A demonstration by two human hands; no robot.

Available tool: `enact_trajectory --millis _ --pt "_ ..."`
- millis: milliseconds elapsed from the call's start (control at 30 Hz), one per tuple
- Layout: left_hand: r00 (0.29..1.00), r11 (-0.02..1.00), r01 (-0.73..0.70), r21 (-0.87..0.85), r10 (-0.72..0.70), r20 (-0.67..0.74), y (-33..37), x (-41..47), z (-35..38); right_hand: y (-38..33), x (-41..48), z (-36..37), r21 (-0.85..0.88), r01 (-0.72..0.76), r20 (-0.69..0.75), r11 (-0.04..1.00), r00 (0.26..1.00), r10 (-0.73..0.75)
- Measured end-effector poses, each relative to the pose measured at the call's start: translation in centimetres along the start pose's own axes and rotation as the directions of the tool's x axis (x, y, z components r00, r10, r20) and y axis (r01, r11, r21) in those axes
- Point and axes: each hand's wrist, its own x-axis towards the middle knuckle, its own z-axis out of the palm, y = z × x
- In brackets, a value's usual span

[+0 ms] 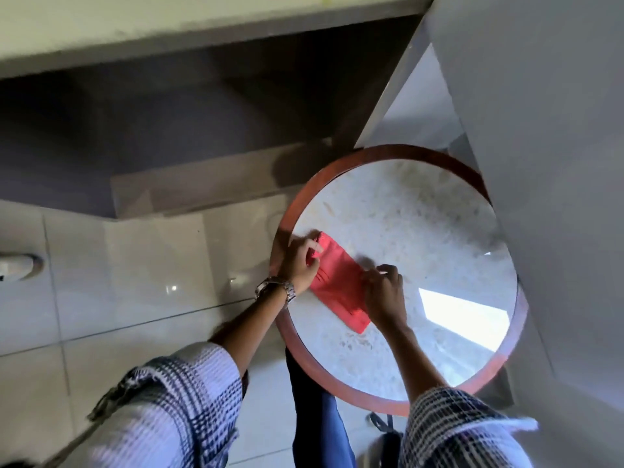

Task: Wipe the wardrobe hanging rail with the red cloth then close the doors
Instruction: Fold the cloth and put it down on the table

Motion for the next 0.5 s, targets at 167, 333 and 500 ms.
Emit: enact_trajectory --millis 167,333,500 --pt "0.968 0.927 -0.088 0.365 -0.007 0.251 2.7 -2.7 -4.3 -2.0 -3.6 -3.2 -0.071 0.034 -0.005 0.997 0.999 -0.035" --pt "0.930 0.846 -0.320 0.427 0.195 0.311 12.7 -8.2 -11.9 -6.0 -14.0 -10.3 0.414 0.066 -0.333 0.908 0.939 0.083" --pt "0.675 0.665 -0.737 0.123 0.734 0.079 32.2 -18.2 -19.2 -11.5 -28.8 -19.1 0.344 0.376 -0.742 0.860 0.671 0.003"
